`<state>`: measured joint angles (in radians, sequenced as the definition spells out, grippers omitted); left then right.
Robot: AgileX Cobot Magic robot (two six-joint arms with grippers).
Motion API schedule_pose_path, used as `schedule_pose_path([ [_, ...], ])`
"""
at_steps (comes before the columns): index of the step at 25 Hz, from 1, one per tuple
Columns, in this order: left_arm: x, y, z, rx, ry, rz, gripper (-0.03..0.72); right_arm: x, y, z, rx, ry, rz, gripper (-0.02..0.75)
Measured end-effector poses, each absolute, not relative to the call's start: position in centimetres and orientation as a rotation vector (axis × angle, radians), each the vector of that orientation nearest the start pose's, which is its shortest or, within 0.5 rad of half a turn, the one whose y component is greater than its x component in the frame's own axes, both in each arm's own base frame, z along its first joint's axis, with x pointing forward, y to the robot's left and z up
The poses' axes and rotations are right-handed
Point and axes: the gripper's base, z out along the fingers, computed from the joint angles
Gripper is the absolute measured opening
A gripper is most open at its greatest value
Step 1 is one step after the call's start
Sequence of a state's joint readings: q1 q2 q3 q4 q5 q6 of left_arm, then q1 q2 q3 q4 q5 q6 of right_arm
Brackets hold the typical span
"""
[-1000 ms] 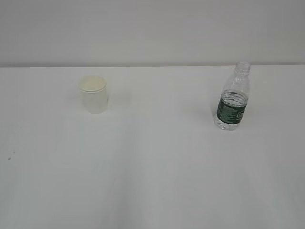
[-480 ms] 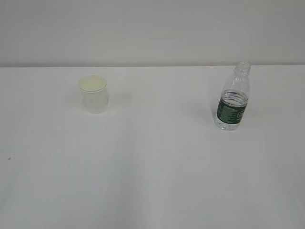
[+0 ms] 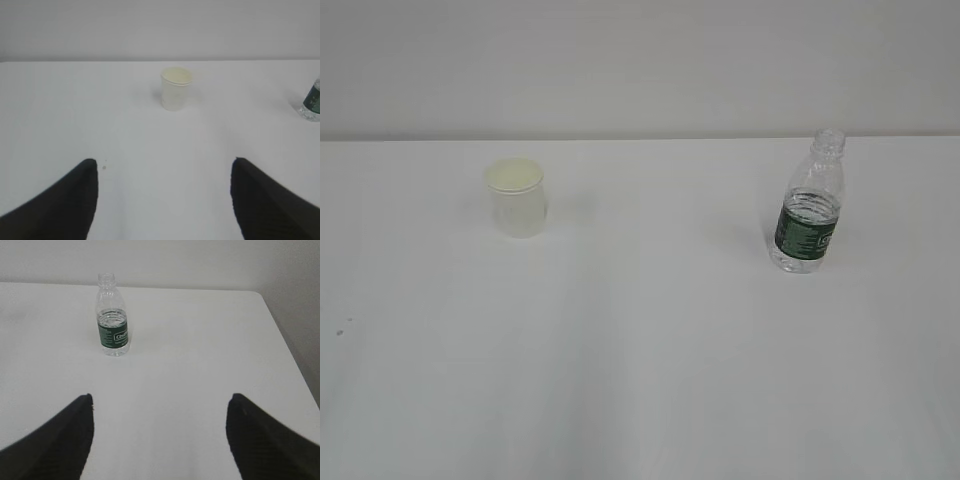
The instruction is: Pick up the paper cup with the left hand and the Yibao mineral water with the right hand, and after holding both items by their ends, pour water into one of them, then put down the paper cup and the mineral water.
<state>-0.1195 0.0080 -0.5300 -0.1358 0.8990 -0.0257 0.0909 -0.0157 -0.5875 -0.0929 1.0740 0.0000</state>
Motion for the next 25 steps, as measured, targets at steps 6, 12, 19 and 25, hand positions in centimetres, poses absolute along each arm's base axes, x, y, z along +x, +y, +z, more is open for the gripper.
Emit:
schedule_pose_path([
  [6,-0.2,-0.9,30.2,0.079,1.840,-0.259,0.593,-1.7,-0.7,30.4,-0.081,1.911,-0.023,0.614],
  [12,0.6,-1.0,30.2,0.077,1.881,-0.257,0.593,-0.3,-0.5,31.1,-0.086,1.915,-0.014,0.610],
  [19,2.8,-1.3,30.3,0.069,1.962,-0.254,0.593,0.8,-0.4,31.6,-0.090,1.894,-0.013,0.599],
  [25,4.7,-1.4,30.5,0.057,1.990,-0.251,0.593,1.3,-0.3,31.8,-0.091,1.899,-0.010,0.594],
])
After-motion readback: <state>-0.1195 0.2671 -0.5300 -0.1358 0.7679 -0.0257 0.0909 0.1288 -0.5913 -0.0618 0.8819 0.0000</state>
